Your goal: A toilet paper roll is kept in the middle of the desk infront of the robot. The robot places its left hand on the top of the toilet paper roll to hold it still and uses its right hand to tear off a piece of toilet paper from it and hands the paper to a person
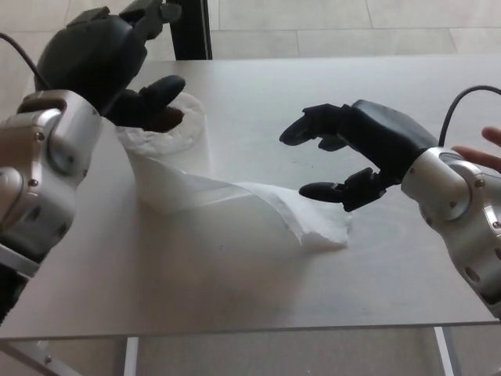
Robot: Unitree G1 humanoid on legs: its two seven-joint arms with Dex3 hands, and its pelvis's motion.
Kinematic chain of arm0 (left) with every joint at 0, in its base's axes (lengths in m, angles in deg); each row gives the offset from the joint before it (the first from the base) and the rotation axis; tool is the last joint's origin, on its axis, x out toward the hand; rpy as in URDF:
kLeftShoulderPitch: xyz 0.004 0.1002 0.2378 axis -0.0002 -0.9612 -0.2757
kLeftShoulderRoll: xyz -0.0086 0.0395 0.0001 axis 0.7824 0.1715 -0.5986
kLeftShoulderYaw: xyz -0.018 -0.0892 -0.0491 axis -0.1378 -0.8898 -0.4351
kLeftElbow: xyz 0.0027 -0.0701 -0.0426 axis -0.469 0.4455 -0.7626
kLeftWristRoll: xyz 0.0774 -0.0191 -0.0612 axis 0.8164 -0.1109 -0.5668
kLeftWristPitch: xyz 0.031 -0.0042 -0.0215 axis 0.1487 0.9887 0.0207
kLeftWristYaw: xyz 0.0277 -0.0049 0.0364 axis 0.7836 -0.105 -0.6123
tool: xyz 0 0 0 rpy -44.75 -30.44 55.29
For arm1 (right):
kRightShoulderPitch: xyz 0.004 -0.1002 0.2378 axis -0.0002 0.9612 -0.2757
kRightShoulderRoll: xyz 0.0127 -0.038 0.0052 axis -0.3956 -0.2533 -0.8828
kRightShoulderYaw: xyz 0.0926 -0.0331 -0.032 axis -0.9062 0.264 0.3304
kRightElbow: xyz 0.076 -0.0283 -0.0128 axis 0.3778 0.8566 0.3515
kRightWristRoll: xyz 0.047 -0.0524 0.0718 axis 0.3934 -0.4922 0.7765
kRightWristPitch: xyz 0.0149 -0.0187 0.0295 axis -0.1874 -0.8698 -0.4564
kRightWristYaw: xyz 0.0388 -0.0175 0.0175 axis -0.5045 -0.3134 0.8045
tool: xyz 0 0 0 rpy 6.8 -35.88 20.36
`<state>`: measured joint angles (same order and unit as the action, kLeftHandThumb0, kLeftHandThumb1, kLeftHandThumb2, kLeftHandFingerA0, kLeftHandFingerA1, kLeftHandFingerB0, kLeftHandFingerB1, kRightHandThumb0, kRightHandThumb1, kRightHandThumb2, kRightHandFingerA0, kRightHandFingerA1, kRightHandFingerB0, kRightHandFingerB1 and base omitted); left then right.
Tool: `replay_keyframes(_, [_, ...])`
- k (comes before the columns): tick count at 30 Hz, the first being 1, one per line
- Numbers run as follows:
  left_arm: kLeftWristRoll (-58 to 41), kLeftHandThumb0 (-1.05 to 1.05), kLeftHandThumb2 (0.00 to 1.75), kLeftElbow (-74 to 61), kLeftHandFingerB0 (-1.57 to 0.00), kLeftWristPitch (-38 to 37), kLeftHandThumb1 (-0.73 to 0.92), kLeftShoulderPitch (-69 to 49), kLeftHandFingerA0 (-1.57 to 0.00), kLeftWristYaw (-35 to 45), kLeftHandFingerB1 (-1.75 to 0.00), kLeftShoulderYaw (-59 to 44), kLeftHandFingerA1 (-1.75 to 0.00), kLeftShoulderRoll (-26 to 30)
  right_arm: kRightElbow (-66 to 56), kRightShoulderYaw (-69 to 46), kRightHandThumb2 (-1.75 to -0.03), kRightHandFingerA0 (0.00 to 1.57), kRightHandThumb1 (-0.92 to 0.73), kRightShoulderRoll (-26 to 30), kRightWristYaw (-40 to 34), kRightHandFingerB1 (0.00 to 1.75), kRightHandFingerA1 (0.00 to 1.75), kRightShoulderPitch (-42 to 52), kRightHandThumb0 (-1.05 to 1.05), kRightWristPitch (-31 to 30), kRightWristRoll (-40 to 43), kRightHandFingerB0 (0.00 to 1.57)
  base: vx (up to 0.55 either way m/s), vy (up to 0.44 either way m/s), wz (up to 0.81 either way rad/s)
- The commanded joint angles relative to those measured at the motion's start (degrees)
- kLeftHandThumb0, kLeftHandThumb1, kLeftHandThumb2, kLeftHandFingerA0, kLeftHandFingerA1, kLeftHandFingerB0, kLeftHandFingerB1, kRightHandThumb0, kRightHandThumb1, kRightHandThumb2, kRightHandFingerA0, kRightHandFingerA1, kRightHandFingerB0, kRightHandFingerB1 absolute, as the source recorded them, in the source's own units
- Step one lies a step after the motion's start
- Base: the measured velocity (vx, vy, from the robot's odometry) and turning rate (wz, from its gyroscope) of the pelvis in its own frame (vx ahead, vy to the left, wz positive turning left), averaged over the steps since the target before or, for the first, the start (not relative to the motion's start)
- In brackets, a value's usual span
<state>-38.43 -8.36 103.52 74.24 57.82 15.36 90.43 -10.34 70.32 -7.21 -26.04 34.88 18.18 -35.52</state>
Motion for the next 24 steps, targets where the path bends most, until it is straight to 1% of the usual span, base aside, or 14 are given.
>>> replay_keyframes(1, [17.82,-0.68,0.65,3.86,-0.13,-0.81,0.86,-2.61,-0.01,-0.22,-0.32,8.32,-0.44,7.77,-2.16,0.85,-0.58,0.45,-0.6,0.45,-3.4,0.44,0.64,2.92,-0.54,-1.54,-6.81,0.56,0.0,0.0,0.0])
replay_keyframes(2, [17.96,-0.67,0.67,4.82,-0.13,-0.82,0.87,-2.52,-0.01,0.07,-0.3,8.59,-0.37,8.63,-2.66,0.93,-0.58,0.45,-0.6,0.47,-3.15,0.44,0.63,2.88,-0.54,-2.12,-7.15,0.55,0.0,0.0,0.0])
replay_keyframes(3, [17.87,-0.67,0.65,5.41,-0.12,-0.61,0.87,-2.52,0.0,-0.2,-0.31,8.65,-0.42,8.88,-2.61,0.92,-0.58,0.45,-0.6,0.42,-3.01,0.44,0.63,2.73,-0.53,-2.2,-7.26,0.55,0.0,0.0,0.0])
replay_keyframes(5, [17.74,-0.66,0.65,6.62,-0.13,0.47,0.88,-2.3,-0.02,-0.33,-0.31,8.87,-0.41,8.9,-2.31,0.94,-0.58,0.44,-0.6,0.05,-3.32,0.44,0.65,2.71,-0.54,-2.13,-7.52,0.55,0.0,0.0,0.0])
replay_keyframes(6, [17.77,-0.7,1.02,7.45,-0.08,1.17,0.67,-2.23,-0.02,-0.58,-0.41,8.99,-0.4,8.59,-2.18,0.97,-0.58,0.44,-0.6,-0.23,-3.61,0.44,0.65,2.87,-0.54,-1.99,-7.57,0.55,0.0,0.0,0.0])
replay_keyframes(7, [17.81,-0.7,1.03,7.72,-0.08,1.54,0.68,-2.2,-0.02,-0.75,-0.41,9.1,-0.4,8.36,-2.24,1.02,-0.58,0.43,-0.6,-0.34,-3.76,0.45,0.66,3.02,-0.55,-1.78,-7.66,0.55,0.0,0.0,0.0])
replay_keyframes(8, [17.81,-0.67,0.68,8.06,-0.14,1.93,0.89,-2.13,-0.04,-0.92,-0.3,9.24,-0.37,8.03,-2.31,1.12,-0.58,0.43,-0.6,-0.55,-4.03,0.45,0.65,3.25,-0.55,-1.47,-7.86,0.56,0.0,0.0,0.0])
replay_keyframes(9, [17.71,-0.71,1.04,8.48,-0.07,2.06,0.69,-2.05,-0.02,-1.06,-0.39,9.26,-0.38,7.7,-2.24,1.21,-0.58,0.43,-0.6,-0.87,-4.22,0.45,0.64,3.35,-0.56,-1.35,-8.02,0.56,0.0,0.0,0.0])
replay_keyframes(11, [17.79,-0.71,1.04,8.66,-0.07,2.24,0.69,-2.12,-0.02,-1.05,-0.39,9.23,-0.38,7.42,-2.35,1.24,-0.58,0.43,-0.6,-1.13,-4.15,0.45,0.64,3.51,-0.56,-1.29,-8.37,0.56,0.0,0.0,0.0])
replay_keyframes(12, [18.07,-0.68,0.68,8.86,-0.13,2.29,0.9,-2.05,-0.03,-1.36,-0.29,9.3,-0.38,7.12,-2.46,1.29,-0.6,0.42,-0.6,-1.42,-4.14,0.46,0.65,3.52,-0.57,-1.45,-8.57,0.56,0.0,0.0,0.0])
replay_keyframes(15, [17.56,-0.71,0.7,9.77,-0.13,2.45,0.92,-1.81,-0.02,-2.29,-0.29,8.97,-0.4,4.74,-2.47,1.75,-0.59,0.43,-0.62,-2.41,-3.57,0.42,0.62,3.38,-0.55,-1.98,-9.3,0.54,0.0,0.0,0.0])
replay_keyframes(18, [16.8,-0.72,0.71,10.39,-0.12,2.61,0.92,-1.92,-0.01,-3.53,-0.29,7.67,-0.4,1.93,-2.37,2.11,-0.59,0.42,-0.63,-3.1,-3.29,0.44,0.65,3.38,-0.56,-1.97,-10.46,0.54,0.0,0.0,0.0])
replay_keyframes(23, [17.48,-0.74,0.73,10.79,-0.14,2.16,0.92,-2.07,-0.04,-4.97,-0.31,6.75,-0.43,-0.38,-2.62,2.31,-0.59,0.41,-0.62,-3.63,-2.66,0.45,0.64,3.95,-0.56,-2.07,-11.32,0.53,0.0,0.0,0.0])
replay_keyframes(24, [17.71,-0.72,1.13,10.93,-0.06,1.95,0.74,-1.96,-0.01,-5.06,-0.39,6.49,-0.45,-0.69,-2.55,2.37,-0.59,0.41,-0.63,-3.76,-2.67,0.45,0.63,4.0,-0.56,-2.09,-11.6,0.52,0.0,0.0,0.0])
